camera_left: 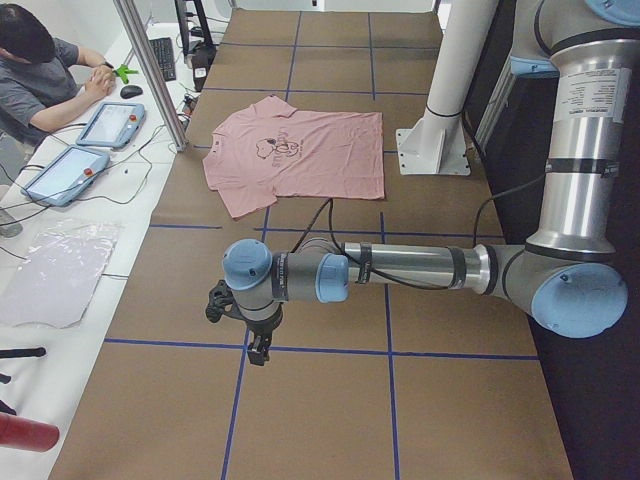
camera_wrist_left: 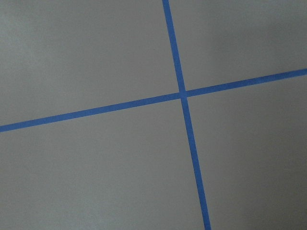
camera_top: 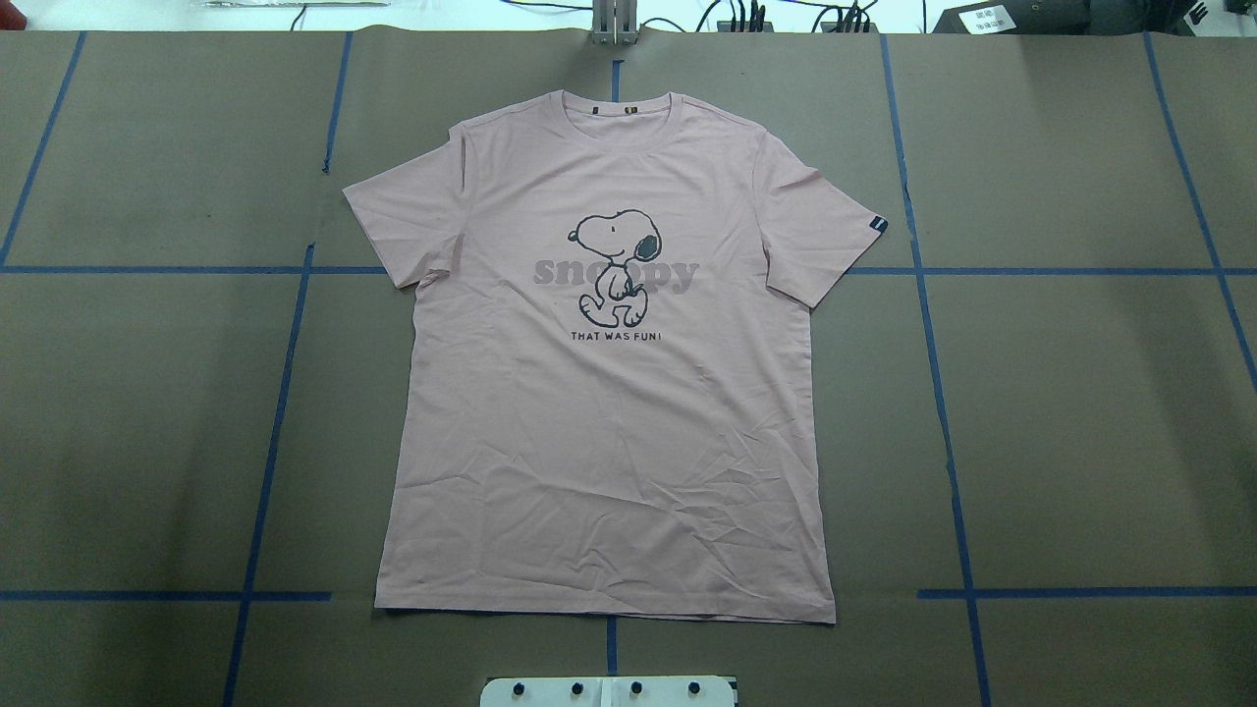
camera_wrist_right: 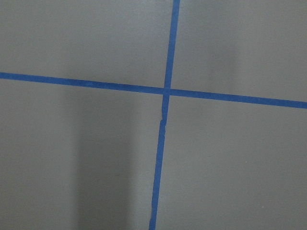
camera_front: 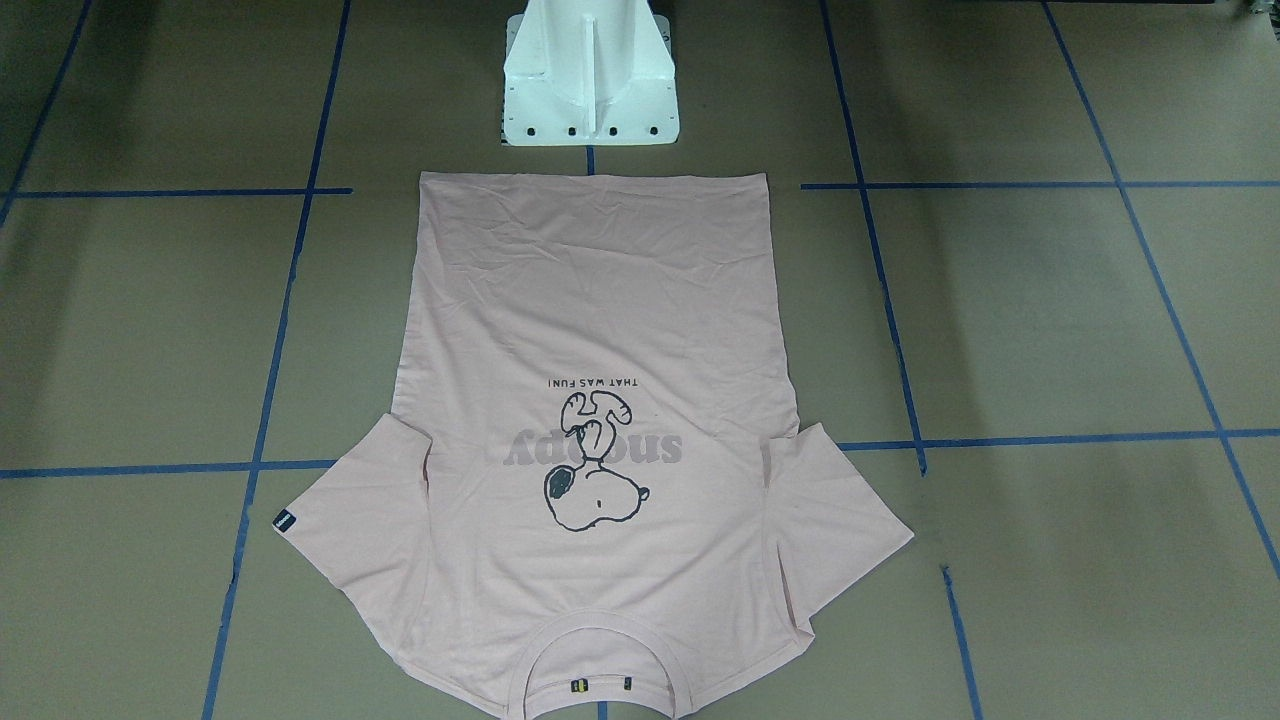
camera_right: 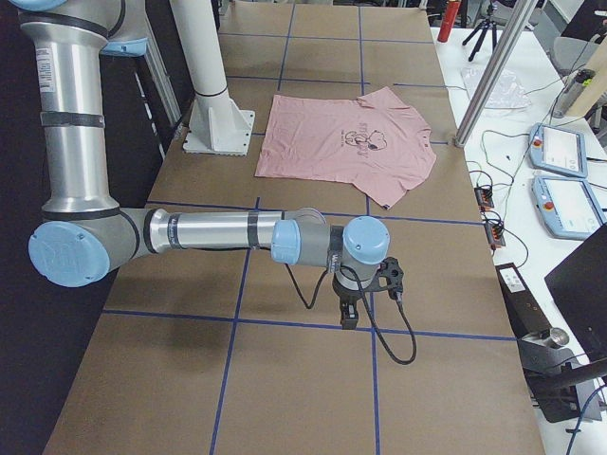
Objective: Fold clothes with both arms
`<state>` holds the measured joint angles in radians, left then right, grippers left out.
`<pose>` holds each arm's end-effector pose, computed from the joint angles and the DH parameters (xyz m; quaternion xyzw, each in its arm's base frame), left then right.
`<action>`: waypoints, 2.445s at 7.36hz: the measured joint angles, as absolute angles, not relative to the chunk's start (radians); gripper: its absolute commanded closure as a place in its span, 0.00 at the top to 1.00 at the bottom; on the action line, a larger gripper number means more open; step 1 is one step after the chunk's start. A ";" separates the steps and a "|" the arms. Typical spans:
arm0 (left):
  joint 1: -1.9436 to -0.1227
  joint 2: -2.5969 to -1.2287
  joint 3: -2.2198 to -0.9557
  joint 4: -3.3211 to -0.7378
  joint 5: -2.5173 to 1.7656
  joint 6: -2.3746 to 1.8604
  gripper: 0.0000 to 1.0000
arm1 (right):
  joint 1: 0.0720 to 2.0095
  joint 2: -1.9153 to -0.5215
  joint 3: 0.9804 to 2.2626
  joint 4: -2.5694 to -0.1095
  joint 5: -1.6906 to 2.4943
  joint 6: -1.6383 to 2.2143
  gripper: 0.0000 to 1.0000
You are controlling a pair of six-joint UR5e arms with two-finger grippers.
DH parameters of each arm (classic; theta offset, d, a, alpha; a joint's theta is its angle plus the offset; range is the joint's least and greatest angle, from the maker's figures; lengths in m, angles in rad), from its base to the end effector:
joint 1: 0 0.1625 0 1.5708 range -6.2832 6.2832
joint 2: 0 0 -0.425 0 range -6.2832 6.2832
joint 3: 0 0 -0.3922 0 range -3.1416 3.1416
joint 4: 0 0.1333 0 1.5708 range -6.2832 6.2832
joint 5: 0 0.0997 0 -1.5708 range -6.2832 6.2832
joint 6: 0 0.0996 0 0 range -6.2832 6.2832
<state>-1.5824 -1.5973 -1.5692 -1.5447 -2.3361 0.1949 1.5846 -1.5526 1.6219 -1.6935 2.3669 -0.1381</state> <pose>-0.0701 -0.5022 0.6495 0.0379 0.3714 0.0847 0.9238 0.0689 -0.4939 0.6352 0.0049 -0.3882 -0.0469 0.9204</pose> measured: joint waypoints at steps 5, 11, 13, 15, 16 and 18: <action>-1.581 -1.657 -1.583 -1.560 -2.337 0.192 1.00 | 1.574 -1.526 1.669 -1.691 2.363 -0.139 1.00; -1.505 -1.752 -1.657 -1.828 -2.346 0.093 1.00 | 1.381 -1.429 1.554 -1.287 2.401 0.104 1.00; -1.445 -1.782 -1.648 -1.889 -2.343 0.058 1.00 | 1.255 -1.305 1.464 -1.168 2.392 0.378 1.00; -1.364 -1.801 -1.633 -1.905 -2.341 0.011 1.00 | 1.110 -1.168 1.386 -1.143 2.260 0.564 1.00; -1.333 -1.805 -1.612 -1.942 -2.337 -0.057 1.00 | 1.050 -1.113 1.351 -1.139 2.184 0.617 1.00; -1.307 -1.808 -1.548 -2.070 -2.330 -0.196 1.00 | 0.991 -1.063 1.266 -1.053 2.128 0.680 1.00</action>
<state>-1.3066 -1.8080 -1.5480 -2.0698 -2.3303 -0.1959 0.9910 -1.0627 1.2664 -1.0533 2.1280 0.6799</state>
